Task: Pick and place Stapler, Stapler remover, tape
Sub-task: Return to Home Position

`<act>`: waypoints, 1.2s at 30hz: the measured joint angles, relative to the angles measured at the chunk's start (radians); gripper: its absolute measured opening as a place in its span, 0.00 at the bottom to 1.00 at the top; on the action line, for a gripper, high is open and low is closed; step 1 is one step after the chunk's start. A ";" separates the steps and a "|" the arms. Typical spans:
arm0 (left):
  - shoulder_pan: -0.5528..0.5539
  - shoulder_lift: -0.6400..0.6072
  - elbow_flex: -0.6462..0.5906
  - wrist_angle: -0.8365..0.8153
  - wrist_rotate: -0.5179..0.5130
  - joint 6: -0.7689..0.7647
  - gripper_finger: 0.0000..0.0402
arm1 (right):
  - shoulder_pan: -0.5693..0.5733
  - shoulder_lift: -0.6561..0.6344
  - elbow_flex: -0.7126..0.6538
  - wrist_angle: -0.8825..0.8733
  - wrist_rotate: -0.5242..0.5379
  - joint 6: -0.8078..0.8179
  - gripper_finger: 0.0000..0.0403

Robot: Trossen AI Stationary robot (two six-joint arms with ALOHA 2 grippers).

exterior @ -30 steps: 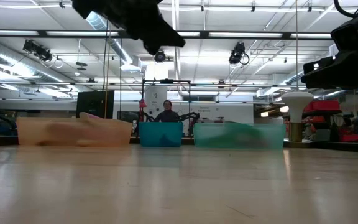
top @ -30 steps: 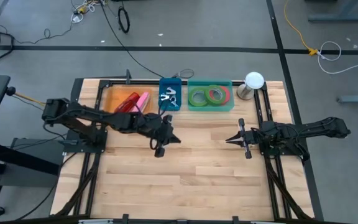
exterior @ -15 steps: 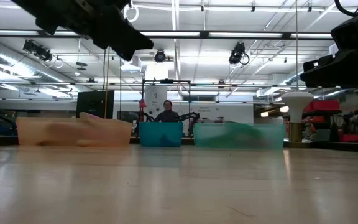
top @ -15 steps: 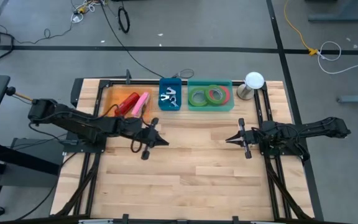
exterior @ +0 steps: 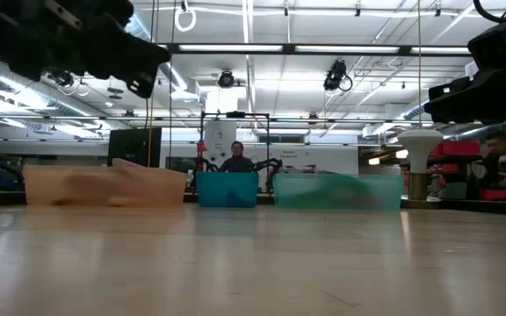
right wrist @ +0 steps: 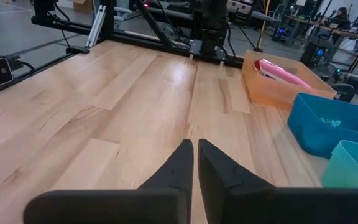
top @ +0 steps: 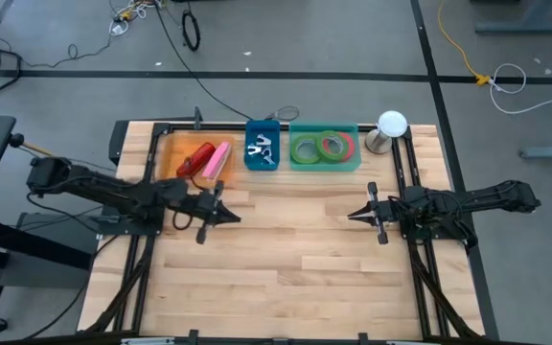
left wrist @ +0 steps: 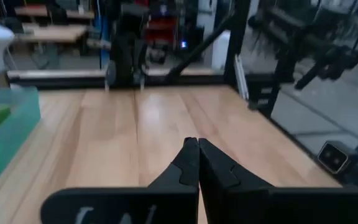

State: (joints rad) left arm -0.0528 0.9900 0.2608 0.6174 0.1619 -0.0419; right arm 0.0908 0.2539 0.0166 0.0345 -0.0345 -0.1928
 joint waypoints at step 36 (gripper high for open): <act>0.000 -0.489 -0.253 -0.073 -0.061 -0.021 0.00 | 0.000 0.000 0.000 0.003 0.000 0.000 0.06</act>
State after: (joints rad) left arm -0.0525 0.5015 0.0082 0.5444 0.1011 -0.0624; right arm 0.0908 0.2539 0.0166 0.0374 -0.0345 -0.1928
